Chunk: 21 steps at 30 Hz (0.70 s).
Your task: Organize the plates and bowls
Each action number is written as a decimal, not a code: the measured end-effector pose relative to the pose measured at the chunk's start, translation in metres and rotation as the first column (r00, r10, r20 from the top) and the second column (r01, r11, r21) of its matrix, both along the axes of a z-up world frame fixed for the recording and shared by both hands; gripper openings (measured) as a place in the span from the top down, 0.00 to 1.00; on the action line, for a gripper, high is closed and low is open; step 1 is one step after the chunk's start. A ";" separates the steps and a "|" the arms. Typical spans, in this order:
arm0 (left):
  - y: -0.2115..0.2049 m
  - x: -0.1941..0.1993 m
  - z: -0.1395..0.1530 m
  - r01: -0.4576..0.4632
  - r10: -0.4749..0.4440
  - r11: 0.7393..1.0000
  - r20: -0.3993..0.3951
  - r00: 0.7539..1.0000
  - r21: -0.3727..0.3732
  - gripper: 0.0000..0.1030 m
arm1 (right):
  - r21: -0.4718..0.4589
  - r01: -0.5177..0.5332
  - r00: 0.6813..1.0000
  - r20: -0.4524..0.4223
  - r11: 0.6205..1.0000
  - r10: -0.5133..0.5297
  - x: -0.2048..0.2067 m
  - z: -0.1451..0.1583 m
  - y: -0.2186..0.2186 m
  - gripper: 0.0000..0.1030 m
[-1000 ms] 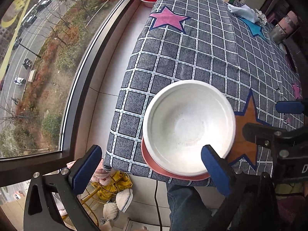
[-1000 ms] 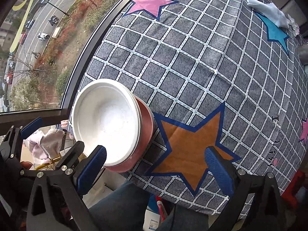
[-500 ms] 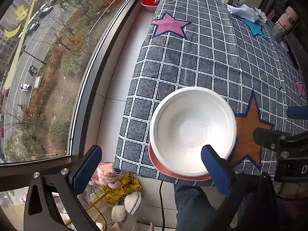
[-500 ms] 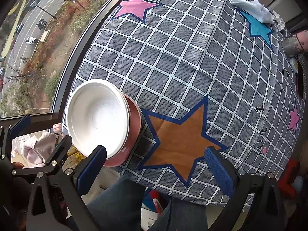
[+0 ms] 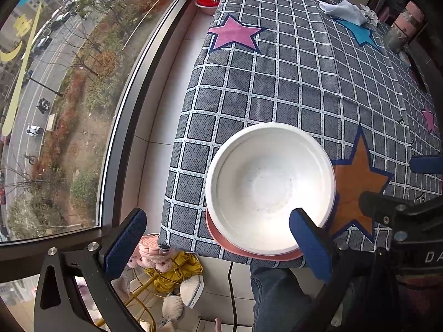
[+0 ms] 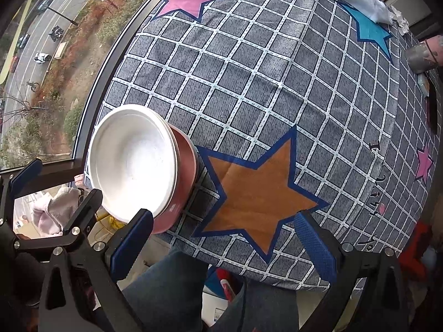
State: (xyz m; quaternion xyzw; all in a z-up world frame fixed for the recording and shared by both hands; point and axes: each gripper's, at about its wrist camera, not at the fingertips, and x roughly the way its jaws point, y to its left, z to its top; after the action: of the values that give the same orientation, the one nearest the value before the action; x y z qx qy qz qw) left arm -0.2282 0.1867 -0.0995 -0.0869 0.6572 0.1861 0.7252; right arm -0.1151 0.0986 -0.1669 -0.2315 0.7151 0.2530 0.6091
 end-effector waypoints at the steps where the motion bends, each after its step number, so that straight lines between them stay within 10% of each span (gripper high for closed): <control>1: 0.000 0.000 -0.001 0.001 -0.001 1.000 -0.002 1.000 -0.002 0.00 | -0.003 -0.003 1.000 -0.002 1.000 0.003 0.000 -0.001 0.000 0.01; 21: -0.016 0.018 0.001 0.128 -0.128 0.992 -0.014 0.992 0.011 0.00 | 0.006 0.050 0.999 0.013 0.999 -0.050 0.004 0.006 -0.007 0.01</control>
State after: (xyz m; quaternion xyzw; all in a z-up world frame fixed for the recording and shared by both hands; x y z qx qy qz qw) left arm -0.2104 0.1706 -0.0985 -0.0390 0.6650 0.1435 0.7319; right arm -0.1109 0.0918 -0.1610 -0.2134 0.7160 0.2380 0.6206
